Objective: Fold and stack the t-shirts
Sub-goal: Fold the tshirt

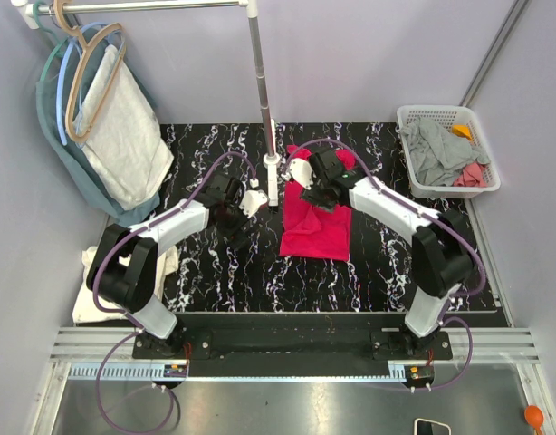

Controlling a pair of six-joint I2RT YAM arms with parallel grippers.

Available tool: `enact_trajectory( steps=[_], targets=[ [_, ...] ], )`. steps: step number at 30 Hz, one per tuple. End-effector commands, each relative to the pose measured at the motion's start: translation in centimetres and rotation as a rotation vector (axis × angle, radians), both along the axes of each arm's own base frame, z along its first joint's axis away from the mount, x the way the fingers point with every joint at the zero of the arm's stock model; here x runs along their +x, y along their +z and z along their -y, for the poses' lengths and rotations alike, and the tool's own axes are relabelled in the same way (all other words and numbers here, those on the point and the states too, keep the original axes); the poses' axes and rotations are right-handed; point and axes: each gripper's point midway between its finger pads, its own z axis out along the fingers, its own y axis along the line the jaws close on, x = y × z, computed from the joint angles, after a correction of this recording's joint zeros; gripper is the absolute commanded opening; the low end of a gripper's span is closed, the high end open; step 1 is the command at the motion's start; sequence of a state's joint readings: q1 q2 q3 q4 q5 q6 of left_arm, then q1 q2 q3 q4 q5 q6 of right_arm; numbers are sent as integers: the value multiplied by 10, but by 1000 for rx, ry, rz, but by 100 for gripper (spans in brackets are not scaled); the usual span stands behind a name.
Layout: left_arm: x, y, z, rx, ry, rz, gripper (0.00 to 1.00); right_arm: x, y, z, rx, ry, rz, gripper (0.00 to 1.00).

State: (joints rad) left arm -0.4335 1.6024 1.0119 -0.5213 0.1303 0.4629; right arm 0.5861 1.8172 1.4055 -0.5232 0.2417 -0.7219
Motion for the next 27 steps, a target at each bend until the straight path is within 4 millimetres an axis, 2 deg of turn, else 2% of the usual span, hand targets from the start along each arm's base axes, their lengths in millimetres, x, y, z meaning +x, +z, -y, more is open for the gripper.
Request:
enact_trajectory(
  steps=[1,3,4,11,14,27],
  targets=[
    [11,15,1,-18,6,71,99,-38,20,6,97,-15,-64,69],
    [12,16,2,-23,9,72,99,-49,18,7,118,-17,-92,70],
    [12,16,3,-25,6,71,99,-56,12,7,114,-12,-112,70],
    [15,21,5,-34,9,80,99,-76,-6,-3,168,3,-194,72],
    [16,22,5,-33,10,85,99,-77,-15,-9,172,10,-220,73],
    [15,21,5,-32,5,80,99,-67,-34,-24,187,22,-236,75]
  ],
)
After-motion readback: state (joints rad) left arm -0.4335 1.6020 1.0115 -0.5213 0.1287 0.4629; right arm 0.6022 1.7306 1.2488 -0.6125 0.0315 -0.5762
